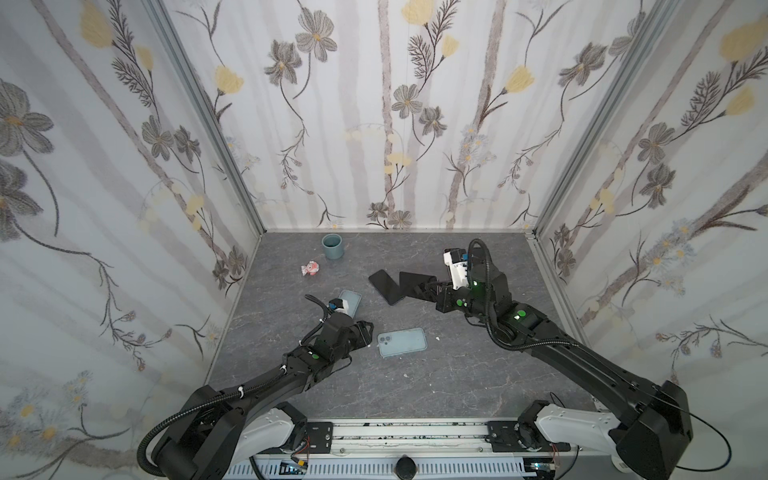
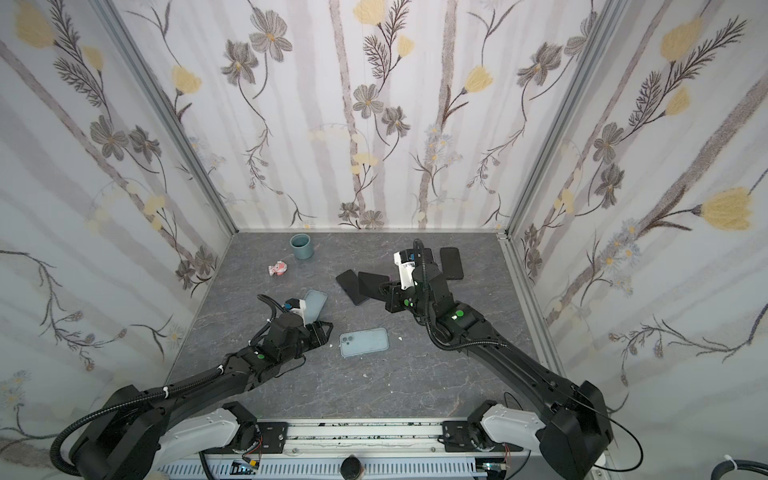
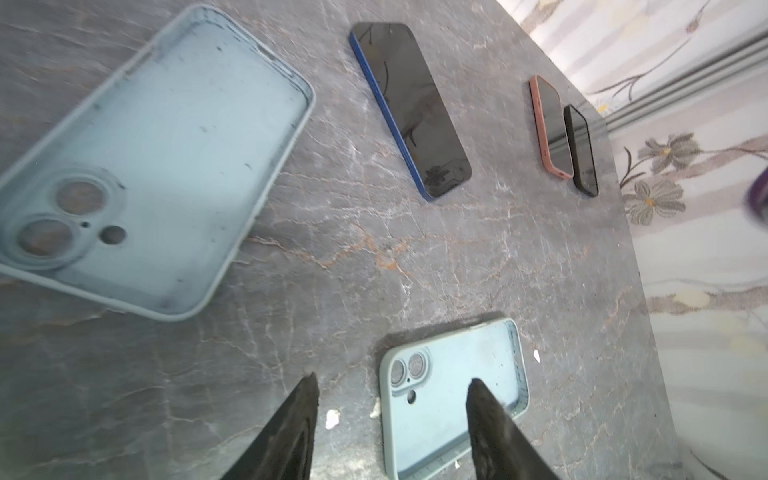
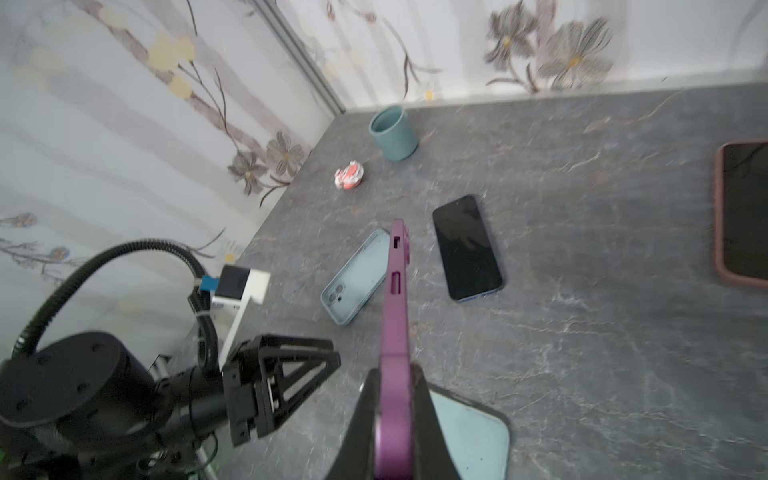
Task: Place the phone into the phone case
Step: 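Bring the held phone down over the case held by the left gripper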
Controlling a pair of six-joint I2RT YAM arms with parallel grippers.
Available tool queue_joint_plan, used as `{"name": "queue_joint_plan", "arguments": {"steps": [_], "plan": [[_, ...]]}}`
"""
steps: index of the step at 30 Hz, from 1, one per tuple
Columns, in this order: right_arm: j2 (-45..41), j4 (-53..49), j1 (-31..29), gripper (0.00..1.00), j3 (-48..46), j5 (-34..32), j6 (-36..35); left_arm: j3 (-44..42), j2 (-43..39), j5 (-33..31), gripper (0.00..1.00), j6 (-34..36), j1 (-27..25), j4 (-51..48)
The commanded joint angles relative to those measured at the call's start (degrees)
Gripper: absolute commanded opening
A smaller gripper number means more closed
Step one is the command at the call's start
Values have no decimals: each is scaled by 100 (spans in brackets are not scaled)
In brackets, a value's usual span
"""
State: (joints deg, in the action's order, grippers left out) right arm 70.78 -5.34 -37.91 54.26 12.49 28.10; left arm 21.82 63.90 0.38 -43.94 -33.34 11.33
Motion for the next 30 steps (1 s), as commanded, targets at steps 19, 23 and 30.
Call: {"name": "queue_joint_plan", "arguments": {"steps": [19,23,30], "plan": [[1691,-136,12,0,-63,2187,1099,-68,761,1629,52,-85,276,732],[1754,5,27,0,-139,2231,1189,-51,941,1697,50,-163,278,862],[1854,101,51,0,-231,2249,1214,-12,1251,1901,48,-290,259,1088]]}}
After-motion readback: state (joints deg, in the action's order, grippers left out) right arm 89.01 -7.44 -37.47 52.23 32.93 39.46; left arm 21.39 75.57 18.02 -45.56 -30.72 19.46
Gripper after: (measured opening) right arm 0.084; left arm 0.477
